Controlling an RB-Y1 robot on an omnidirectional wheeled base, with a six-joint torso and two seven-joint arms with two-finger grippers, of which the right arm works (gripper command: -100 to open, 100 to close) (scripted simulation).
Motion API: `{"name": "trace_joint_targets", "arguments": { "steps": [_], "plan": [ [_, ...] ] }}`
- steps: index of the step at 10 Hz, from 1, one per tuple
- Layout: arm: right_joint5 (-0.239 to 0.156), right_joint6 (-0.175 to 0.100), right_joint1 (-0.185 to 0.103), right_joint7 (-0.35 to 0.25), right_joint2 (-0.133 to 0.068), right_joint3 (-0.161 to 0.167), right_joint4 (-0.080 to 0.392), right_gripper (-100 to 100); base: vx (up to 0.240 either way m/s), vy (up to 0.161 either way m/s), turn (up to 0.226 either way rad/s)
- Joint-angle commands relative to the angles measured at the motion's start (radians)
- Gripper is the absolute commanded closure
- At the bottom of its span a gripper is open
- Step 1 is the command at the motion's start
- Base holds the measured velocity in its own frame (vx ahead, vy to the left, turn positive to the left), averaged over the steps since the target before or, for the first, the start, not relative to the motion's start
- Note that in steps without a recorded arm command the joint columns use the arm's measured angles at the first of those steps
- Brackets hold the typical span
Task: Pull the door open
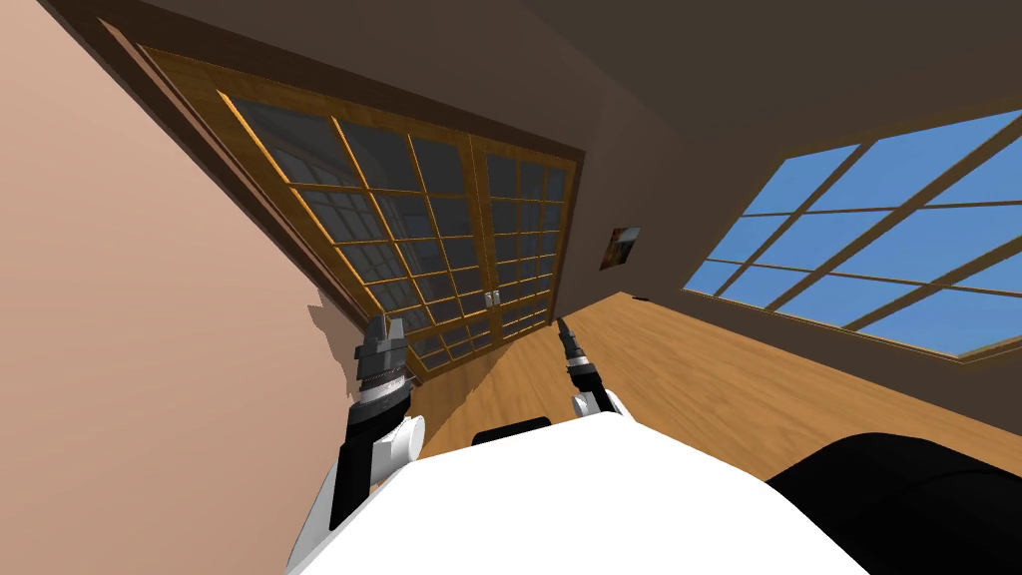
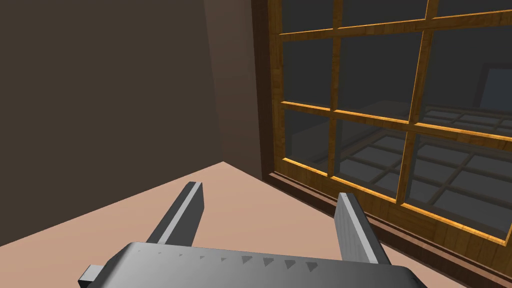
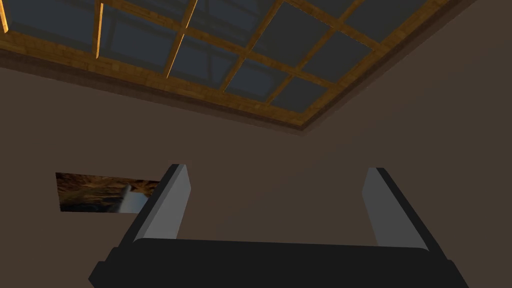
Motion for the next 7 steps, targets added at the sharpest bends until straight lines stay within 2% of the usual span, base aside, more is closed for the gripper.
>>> {"name": "trace_joint_targets", "arguments": {
  "steps": [1,5,6,7],
  "plan": [
    [-0.003,-0.010,-0.008,0.050,-0.006,0.002,0.035,-100,0.115,0.046,0.082],
    [-0.011,-0.037,-0.036,0.163,-0.016,0.007,0.130,-100,0.110,0.049,0.071],
    [-0.011,-0.037,-0.036,0.169,-0.016,0.007,0.130,-100,0.066,0.024,0.027],
    [-0.013,-0.044,-0.043,0.200,-0.018,0.008,0.155,-100,0.062,0.021,0.045]
  ]
}}
